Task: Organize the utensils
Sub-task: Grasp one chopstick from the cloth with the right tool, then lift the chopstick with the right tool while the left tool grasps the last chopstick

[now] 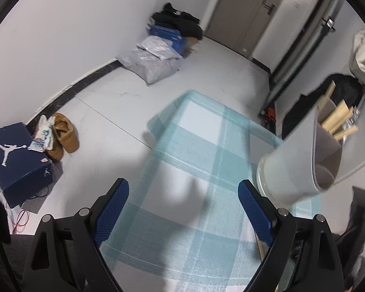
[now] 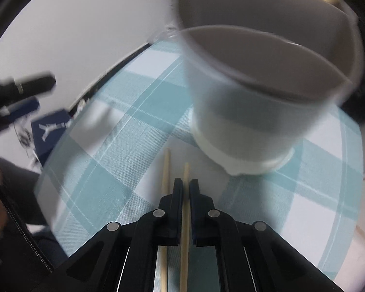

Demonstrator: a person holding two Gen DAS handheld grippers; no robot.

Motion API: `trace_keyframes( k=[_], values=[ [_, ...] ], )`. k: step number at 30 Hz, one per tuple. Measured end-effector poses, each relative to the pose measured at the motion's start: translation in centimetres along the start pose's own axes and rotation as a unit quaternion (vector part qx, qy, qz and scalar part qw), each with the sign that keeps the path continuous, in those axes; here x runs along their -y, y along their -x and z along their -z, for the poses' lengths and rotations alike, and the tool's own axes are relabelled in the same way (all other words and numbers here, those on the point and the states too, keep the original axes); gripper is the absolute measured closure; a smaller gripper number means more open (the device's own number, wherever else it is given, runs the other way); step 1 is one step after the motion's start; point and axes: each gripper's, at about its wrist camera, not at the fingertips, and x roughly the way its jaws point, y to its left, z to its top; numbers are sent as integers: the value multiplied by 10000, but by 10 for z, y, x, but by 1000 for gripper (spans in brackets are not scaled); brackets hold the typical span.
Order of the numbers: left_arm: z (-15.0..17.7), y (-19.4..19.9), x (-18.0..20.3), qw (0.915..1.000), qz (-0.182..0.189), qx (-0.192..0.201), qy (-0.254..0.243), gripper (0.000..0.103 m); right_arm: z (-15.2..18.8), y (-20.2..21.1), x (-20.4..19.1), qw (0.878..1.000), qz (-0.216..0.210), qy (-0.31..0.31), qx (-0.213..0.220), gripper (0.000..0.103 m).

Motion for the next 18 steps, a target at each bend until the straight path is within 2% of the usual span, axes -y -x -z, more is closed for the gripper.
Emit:
trace_keyframes(
  k=[4, 8, 14, 18],
  values=[
    [10, -14, 14, 9986, 194, -439, -205, 14, 4, 20, 27, 9959, -383, -775, 268, 98],
    [22, -29, 34, 9946, 342, -885, -409, 14, 17, 36, 66, 9799, -959, -1683, 484, 98],
    [32, -39, 63, 9913, 248, -1013, -804, 15, 33, 48, 109, 9571, -1375, -2451, 709, 98],
    [38, -45, 75, 9897, 29, -1013, -1014, 20, 37, 55, 121, 9452, -1588, -2712, 885, 98]
  ],
)
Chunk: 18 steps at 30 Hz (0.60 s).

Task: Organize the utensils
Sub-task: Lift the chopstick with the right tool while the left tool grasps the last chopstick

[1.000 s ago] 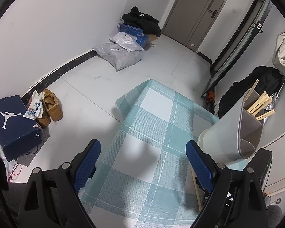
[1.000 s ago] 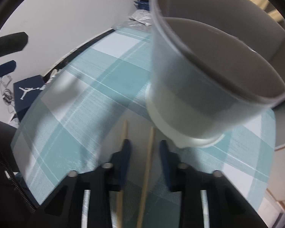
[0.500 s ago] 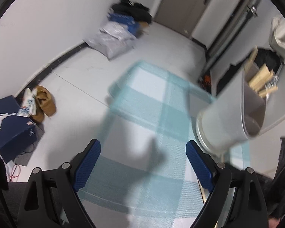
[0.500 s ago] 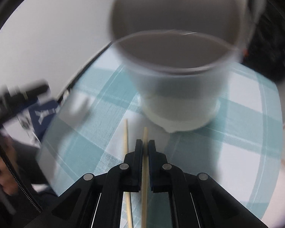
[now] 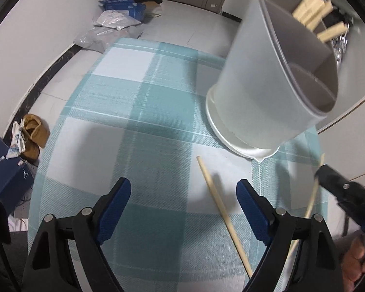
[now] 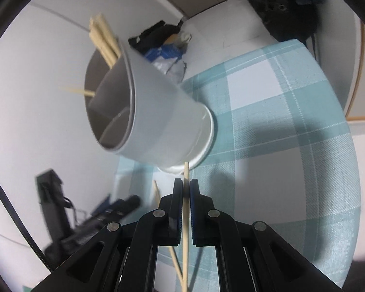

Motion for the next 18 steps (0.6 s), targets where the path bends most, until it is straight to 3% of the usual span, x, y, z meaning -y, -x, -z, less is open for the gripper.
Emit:
trace_keyframes(
  k=[3, 5, 9, 10, 11, 13, 18],
  values=[
    [4, -8, 5, 9995, -313, -89, -47, 24, -3, 7, 0, 9999, 71, 82, 51, 98],
    [4, -7, 10, 9977, -652, -19, -196, 34, -2, 9, -4, 9997, 149, 189, 107, 98],
    [1, -6, 11, 9970, -774, -31, 9, 45, -1, 20, -11, 9991, 133, 345, 225, 98],
    [2, -7, 13, 9966, -821, -28, 54, 55, 0, 21, -9, 9989, 140, 382, 247, 98],
    [1, -7, 14, 9966, -817, -7, 110, 71, 0, 23, -10, 9986, 157, 431, 279, 98],
    [0, -7, 18, 9973, -710, 6, 196, 95, 2, 37, -11, 9978, 194, 511, 373, 98],
    [-3, -12, 24, 9966, -707, 105, 406, 102, -1, 52, -9, 9967, 217, 557, 558, 98]
  ],
)
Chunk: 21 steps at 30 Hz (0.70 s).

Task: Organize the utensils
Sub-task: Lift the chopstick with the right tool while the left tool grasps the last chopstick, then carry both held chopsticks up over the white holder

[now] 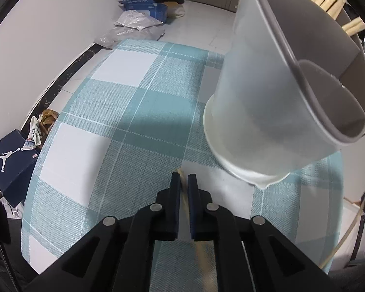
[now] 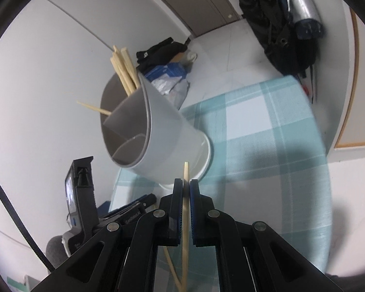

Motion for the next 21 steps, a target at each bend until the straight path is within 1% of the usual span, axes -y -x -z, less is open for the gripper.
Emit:
trace_keyframes(
  k=[2, 6, 8, 10, 15, 17, 21],
  values=[
    [-1, 4, -5, 9998, 104, 91, 130, 102, 0, 0, -1, 9999, 64, 100, 24, 98],
    [-10, 18, -8, 9986, 320, 368, 225, 102, 3, 4, -7, 9995, 107, 278, 85, 98],
    [-14, 25, -7, 9976, 394, 530, 222, 102, 3, 4, -8, 9993, 100, 346, 134, 98],
    [-14, 41, -10, 9955, 531, 761, 207, 102, 3, 6, -10, 9990, 87, 402, 198, 98],
    [-10, 78, -14, 9860, 944, 1373, 111, 102, 1, 15, -18, 9976, 52, 557, 413, 98],
    [-16, 87, -14, 9831, 1031, 1511, 52, 102, 0, 20, -22, 9967, 16, 630, 511, 98],
    [-20, 110, -13, 9760, 1292, 1748, -87, 102, 2, 23, -32, 9943, 76, 852, 629, 98]
  ],
)
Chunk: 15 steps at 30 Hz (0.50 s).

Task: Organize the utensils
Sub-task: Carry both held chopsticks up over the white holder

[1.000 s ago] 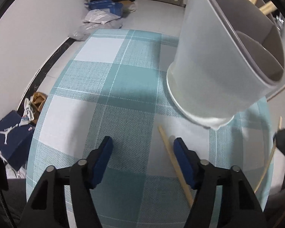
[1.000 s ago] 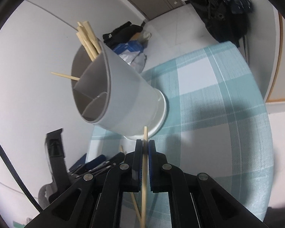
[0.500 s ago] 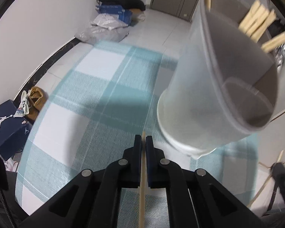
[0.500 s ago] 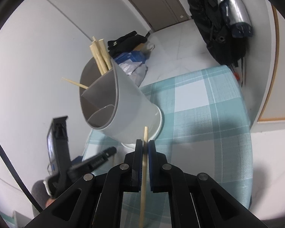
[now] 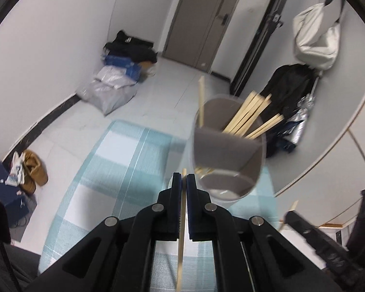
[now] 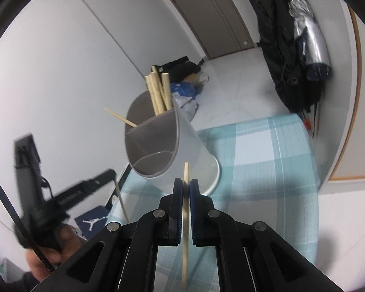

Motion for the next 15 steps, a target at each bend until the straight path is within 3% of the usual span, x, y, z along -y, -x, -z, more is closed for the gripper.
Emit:
trace_keyframes(
  k=[15],
  values=[
    [-2, 36, 21, 9959, 369, 164, -811, 103, 5, 16, -33, 9967, 155, 560, 570, 99]
  ],
)
